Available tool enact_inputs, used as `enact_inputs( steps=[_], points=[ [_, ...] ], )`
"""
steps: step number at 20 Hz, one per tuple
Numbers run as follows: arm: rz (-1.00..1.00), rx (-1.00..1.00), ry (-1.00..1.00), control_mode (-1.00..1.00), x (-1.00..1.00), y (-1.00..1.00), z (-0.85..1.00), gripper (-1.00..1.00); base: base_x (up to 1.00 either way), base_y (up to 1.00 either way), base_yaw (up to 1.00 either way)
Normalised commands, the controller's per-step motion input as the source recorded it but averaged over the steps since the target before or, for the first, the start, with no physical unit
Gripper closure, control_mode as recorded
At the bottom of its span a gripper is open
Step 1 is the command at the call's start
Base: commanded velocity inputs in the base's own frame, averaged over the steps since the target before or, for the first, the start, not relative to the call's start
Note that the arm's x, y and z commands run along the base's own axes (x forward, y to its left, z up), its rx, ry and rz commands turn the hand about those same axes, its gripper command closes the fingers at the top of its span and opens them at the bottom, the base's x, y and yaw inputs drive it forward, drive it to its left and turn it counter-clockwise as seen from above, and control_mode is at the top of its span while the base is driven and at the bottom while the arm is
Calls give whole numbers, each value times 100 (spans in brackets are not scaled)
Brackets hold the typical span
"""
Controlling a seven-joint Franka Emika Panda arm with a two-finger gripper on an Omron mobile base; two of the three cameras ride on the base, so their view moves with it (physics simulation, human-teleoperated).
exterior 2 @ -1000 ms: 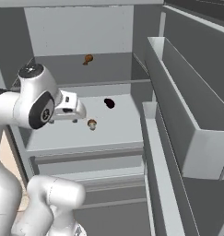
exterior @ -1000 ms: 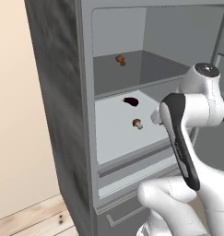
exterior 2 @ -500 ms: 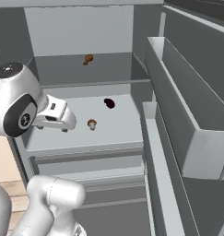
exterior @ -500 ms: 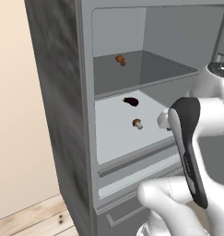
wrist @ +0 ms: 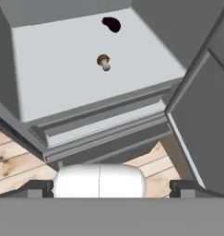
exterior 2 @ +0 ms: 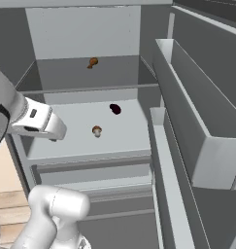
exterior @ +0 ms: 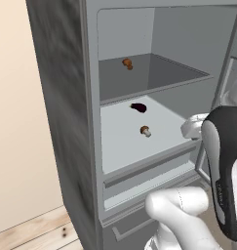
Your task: Transport the fish and mushroom to the fridge. Place the fish on the rack containing meat and place the mushroom on the rack containing the vegetable, ensuring meats and vegetables are on different racks.
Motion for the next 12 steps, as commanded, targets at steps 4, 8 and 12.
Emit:
enact_inputs(
  steps=[4,8,12],
  points=[
    [0,-2,-5,-100,-61,1,53,-100,0,0,0],
    [0,0,0,100,0,0,0,-100,-44,6,2],
    [0,0,0,100,0,0,0,-100,-98,-6,13]
  ],
)
